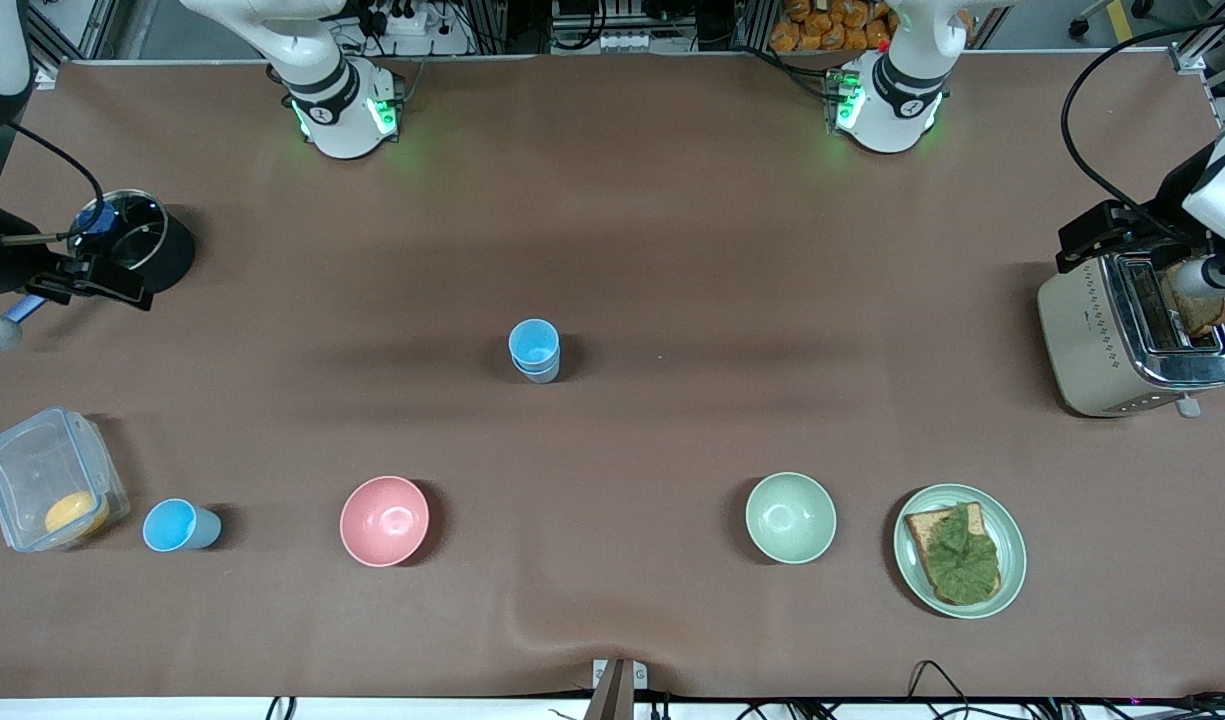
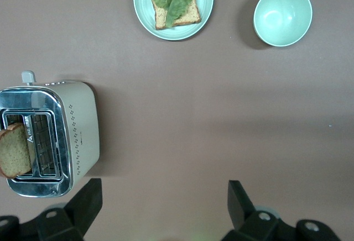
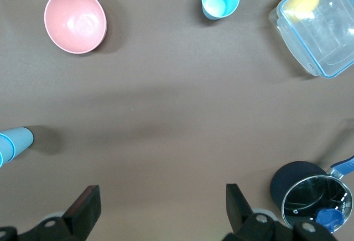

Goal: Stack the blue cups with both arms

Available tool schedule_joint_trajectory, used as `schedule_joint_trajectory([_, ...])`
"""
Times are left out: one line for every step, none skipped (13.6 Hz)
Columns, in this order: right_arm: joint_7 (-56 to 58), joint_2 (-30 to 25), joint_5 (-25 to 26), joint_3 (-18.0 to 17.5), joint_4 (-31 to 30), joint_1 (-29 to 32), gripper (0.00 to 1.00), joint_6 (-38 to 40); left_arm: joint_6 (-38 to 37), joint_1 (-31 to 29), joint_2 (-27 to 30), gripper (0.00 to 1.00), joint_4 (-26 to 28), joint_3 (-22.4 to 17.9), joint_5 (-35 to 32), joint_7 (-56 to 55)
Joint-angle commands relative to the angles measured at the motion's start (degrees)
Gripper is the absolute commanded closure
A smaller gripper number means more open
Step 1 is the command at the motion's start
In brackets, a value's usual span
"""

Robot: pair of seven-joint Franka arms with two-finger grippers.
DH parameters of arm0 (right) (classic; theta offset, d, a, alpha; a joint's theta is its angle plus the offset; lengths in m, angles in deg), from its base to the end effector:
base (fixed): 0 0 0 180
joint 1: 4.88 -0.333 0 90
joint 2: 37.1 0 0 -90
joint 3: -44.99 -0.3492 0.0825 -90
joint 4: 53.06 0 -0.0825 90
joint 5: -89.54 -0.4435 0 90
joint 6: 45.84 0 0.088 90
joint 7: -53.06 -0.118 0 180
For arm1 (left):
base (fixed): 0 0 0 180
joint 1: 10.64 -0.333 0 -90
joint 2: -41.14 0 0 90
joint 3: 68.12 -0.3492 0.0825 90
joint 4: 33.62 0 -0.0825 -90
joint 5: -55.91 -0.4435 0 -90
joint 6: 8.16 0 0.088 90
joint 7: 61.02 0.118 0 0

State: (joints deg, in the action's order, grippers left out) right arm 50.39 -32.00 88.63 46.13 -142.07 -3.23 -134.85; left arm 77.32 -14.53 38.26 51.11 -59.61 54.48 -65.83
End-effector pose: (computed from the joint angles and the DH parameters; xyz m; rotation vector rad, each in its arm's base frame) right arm 0.6380 -0.0287 0.5987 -3.1207 0.1495 0.1391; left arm 0.6214 -0.0446 0.6577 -3.1207 -0.0076 0.0547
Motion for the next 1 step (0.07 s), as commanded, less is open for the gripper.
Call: schedule_joint_trajectory([0.21, -1.41, 0.11, -0.26, -0.9, 0.19, 0.0, 0.33, -1.02, -0.6, 0.86, 0.0, -0.35, 0.81, -0.94, -0.2])
